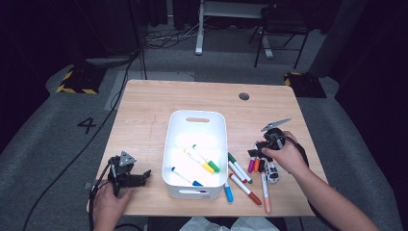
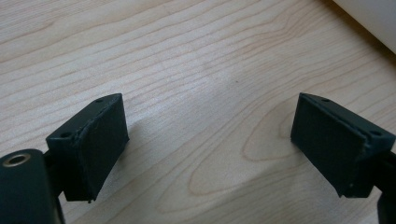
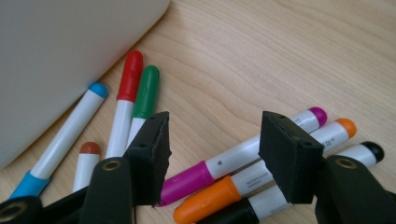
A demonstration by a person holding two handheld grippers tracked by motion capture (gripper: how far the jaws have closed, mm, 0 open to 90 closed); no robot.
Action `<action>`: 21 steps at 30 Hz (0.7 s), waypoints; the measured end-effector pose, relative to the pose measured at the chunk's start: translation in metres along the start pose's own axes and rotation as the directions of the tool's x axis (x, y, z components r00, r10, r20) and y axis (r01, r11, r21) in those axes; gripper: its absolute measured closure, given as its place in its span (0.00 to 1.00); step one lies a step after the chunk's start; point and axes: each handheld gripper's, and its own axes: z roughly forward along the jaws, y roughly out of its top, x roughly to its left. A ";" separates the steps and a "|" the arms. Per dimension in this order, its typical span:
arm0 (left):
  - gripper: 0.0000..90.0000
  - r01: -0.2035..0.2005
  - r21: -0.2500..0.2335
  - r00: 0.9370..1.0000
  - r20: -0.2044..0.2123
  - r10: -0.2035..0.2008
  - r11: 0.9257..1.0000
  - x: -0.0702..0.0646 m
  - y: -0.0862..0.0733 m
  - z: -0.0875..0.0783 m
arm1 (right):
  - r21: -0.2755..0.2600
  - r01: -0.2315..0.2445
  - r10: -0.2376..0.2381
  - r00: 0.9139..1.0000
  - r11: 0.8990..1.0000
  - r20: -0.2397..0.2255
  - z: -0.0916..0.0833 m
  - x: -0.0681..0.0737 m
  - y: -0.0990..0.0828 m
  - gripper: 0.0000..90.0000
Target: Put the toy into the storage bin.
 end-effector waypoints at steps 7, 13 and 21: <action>0.13 -0.003 0.001 1.000 0.000 0.003 1.000 0.000 0.000 0.000 | 0.020 -0.021 0.021 1.000 1.000 0.006 0.013 -0.004 -0.010 0.49; 0.13 0.000 0.000 1.000 0.000 0.000 1.000 0.000 0.000 0.000 | 0.029 -0.039 0.038 0.999 0.999 0.017 0.020 -0.003 -0.010 0.49; 0.13 0.002 0.001 1.000 -0.001 -0.002 1.000 0.000 0.000 0.000 | 0.040 -0.039 0.038 0.999 0.998 0.012 0.032 -0.002 -0.008 0.51</action>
